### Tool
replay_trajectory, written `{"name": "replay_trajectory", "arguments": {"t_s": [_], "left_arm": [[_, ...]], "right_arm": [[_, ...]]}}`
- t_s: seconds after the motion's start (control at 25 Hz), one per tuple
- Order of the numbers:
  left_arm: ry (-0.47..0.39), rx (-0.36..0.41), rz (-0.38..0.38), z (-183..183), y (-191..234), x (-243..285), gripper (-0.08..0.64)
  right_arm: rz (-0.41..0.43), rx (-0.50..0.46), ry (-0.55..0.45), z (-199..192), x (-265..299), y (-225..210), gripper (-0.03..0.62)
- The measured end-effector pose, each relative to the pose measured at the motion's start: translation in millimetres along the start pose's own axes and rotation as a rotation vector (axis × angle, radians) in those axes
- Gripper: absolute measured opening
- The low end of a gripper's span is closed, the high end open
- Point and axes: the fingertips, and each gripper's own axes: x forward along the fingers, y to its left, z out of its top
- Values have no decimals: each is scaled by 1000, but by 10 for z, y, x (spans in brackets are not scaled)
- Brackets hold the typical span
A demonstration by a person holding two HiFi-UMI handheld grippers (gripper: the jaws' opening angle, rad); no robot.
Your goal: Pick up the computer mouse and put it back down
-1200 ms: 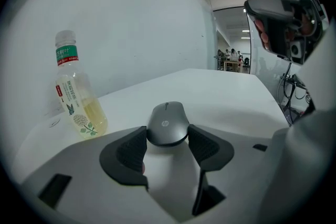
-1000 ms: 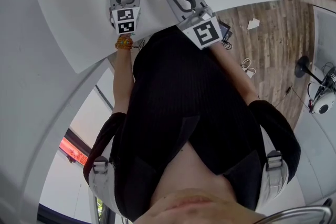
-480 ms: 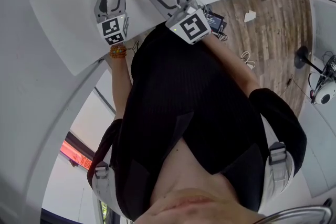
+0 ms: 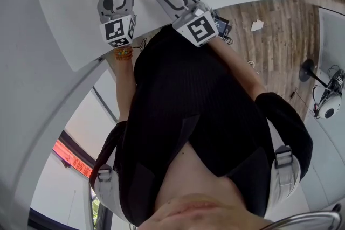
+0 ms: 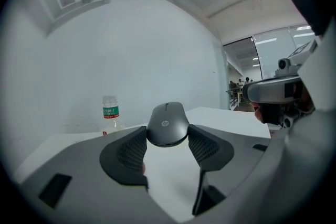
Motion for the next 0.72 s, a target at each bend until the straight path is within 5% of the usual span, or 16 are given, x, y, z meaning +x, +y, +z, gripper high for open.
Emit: {"name": "replay_trajectory", "arguments": {"t_s": [0.72], "left_arm": [[-179,-27,26,500,-148,-292,255]], "right_arm": [[0,-20,-52,184,-23,33,29]]}}
